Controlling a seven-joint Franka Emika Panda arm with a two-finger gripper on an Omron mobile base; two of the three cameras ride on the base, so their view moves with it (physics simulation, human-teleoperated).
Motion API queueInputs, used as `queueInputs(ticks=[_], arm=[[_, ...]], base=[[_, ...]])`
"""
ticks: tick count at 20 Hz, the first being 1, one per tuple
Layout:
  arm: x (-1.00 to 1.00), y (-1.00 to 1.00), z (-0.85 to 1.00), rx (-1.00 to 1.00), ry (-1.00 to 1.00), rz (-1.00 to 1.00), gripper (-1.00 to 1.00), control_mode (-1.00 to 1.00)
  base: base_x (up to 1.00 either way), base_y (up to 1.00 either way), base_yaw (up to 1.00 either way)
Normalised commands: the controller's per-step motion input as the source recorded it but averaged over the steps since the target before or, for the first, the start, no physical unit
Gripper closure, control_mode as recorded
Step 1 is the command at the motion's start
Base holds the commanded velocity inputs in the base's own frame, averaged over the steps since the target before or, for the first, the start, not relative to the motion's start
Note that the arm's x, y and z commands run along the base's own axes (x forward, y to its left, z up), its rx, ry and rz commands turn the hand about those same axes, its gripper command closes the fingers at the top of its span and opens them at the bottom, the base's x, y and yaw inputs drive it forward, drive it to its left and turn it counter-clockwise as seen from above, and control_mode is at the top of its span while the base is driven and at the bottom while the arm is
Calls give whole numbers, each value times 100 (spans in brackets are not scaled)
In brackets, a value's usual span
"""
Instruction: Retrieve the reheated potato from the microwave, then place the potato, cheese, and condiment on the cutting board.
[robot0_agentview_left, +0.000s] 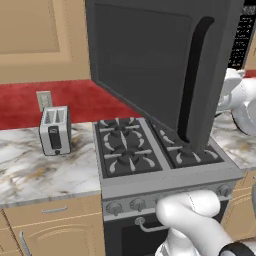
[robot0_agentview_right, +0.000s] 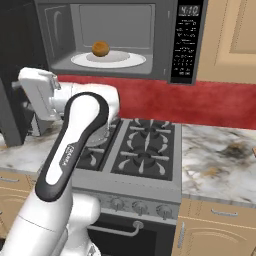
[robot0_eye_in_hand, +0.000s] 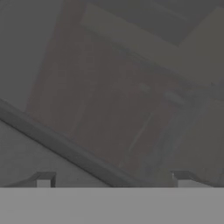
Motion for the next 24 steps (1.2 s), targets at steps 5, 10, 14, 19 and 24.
queueInputs(ticks=[5, 10, 14, 19, 24], arm=[[-57, 100, 2, 0, -12, 7, -100, -100], [-30, 99, 7, 0, -12, 0, -100, -100], [-11, 70, 21, 0, -13, 0, -100, -100], [13, -22, 29, -3, -10, -8, -100, -100], [31, -77, 27, -14, -10, -20, -100, -100]], base=[[0, 0, 0], [0, 0, 0], [0, 0, 0], [0, 0, 0], [0, 0, 0]])
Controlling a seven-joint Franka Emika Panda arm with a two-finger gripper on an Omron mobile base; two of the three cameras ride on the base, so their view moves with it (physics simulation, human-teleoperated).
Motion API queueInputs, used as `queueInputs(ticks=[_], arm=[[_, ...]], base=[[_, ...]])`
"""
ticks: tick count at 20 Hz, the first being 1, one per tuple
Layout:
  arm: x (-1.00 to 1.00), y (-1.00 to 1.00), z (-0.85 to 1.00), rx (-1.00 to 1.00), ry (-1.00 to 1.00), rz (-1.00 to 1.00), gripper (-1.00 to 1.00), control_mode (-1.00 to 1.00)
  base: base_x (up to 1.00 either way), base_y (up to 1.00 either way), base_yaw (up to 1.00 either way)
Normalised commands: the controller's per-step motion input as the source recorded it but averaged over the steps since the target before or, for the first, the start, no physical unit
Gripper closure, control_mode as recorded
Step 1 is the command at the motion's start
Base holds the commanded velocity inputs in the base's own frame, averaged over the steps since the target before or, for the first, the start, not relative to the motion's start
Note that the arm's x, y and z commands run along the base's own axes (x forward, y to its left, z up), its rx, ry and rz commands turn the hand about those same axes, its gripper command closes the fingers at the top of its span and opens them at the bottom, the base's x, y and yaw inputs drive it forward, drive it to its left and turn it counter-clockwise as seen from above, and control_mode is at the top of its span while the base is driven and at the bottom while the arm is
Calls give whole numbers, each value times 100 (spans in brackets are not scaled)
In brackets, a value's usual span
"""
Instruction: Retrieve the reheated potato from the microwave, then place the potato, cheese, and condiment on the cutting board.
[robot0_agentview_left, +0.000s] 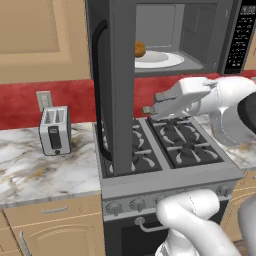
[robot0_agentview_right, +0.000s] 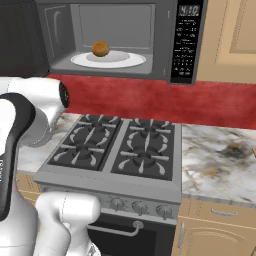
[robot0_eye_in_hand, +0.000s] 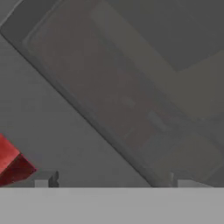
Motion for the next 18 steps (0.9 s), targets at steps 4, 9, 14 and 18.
queueInputs(ticks=[4, 9, 14, 18], arm=[[21, -82, 22, -21, -13, -23, -100, -100], [20, -67, 5, -27, -16, -27, -100, -100], [36, -45, 0, -28, -19, -31, -100, -100], [57, -29, 0, -25, -17, -32, -100, -100]], base=[[0, 0, 0], [0, 0, 0], [0, 0, 0], [0, 0, 0]])
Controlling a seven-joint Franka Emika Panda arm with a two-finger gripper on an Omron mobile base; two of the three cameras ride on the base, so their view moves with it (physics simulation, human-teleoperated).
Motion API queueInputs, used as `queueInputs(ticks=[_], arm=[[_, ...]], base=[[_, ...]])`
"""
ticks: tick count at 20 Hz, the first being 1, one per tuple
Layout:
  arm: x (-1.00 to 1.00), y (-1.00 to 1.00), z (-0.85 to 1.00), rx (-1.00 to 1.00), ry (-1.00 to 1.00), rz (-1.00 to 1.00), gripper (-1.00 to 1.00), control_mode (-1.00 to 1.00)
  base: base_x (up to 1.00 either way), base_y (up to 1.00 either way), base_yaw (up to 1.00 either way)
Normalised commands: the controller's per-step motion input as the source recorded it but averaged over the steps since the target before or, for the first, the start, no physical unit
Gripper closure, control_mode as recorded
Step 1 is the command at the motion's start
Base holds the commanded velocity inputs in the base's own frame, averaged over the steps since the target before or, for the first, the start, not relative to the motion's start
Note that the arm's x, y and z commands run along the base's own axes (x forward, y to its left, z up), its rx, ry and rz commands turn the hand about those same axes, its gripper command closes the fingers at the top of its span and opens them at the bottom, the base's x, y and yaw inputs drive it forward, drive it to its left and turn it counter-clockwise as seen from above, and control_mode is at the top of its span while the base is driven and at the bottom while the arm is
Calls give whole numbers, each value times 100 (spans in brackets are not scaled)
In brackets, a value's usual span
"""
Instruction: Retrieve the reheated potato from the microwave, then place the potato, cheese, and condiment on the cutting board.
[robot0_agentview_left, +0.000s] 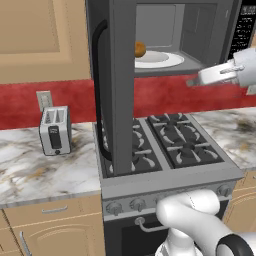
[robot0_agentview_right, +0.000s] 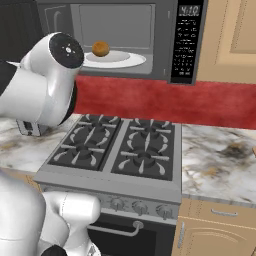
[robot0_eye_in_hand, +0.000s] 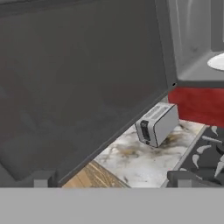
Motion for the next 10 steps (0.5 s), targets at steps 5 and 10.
queueInputs(ticks=[5, 10], arm=[[56, -9, 0, -17, -15, -29, -100, -100], [55, -1, 0, -6, -7, -24, -100, -100]], base=[[0, 0, 0], [0, 0, 0]])
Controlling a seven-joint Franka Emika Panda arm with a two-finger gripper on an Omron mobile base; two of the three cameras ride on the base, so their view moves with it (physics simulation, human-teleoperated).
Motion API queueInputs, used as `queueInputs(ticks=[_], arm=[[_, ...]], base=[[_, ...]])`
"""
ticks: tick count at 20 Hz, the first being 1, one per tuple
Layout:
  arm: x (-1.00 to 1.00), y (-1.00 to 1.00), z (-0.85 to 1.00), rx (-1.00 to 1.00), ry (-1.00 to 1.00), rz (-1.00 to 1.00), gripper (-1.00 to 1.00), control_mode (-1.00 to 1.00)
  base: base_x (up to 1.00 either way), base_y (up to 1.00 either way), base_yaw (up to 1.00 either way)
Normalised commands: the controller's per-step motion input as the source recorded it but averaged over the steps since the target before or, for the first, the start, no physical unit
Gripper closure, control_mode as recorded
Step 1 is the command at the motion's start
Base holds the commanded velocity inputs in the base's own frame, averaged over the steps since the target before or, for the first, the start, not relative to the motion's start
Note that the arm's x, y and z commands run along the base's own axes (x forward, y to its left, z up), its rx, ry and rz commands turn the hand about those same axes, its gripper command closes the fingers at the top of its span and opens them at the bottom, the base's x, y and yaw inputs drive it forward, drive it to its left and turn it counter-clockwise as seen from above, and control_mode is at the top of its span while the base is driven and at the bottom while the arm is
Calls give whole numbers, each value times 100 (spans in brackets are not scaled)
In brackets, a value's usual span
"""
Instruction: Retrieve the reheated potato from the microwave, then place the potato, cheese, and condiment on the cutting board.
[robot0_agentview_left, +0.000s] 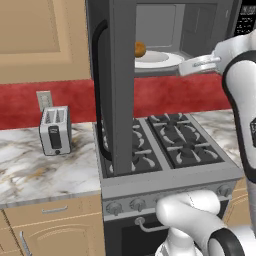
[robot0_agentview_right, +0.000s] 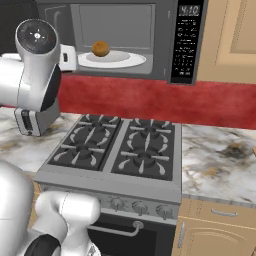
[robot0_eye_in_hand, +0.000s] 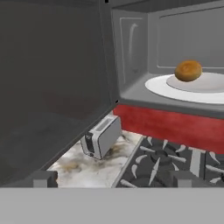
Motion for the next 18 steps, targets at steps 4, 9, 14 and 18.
queueInputs(ticks=[4, 9, 14, 18], arm=[[63, 0, 0, -2, -2, -20, -100, -100], [82, -4, 2, 0, 2, -16, -100, -100], [79, -16, 8, 0, 13, -13, -100, -100], [64, -11, 0, 0, 17, -8, -100, -100]], base=[[0, 0, 0], [0, 0, 0], [0, 0, 0], [0, 0, 0]])
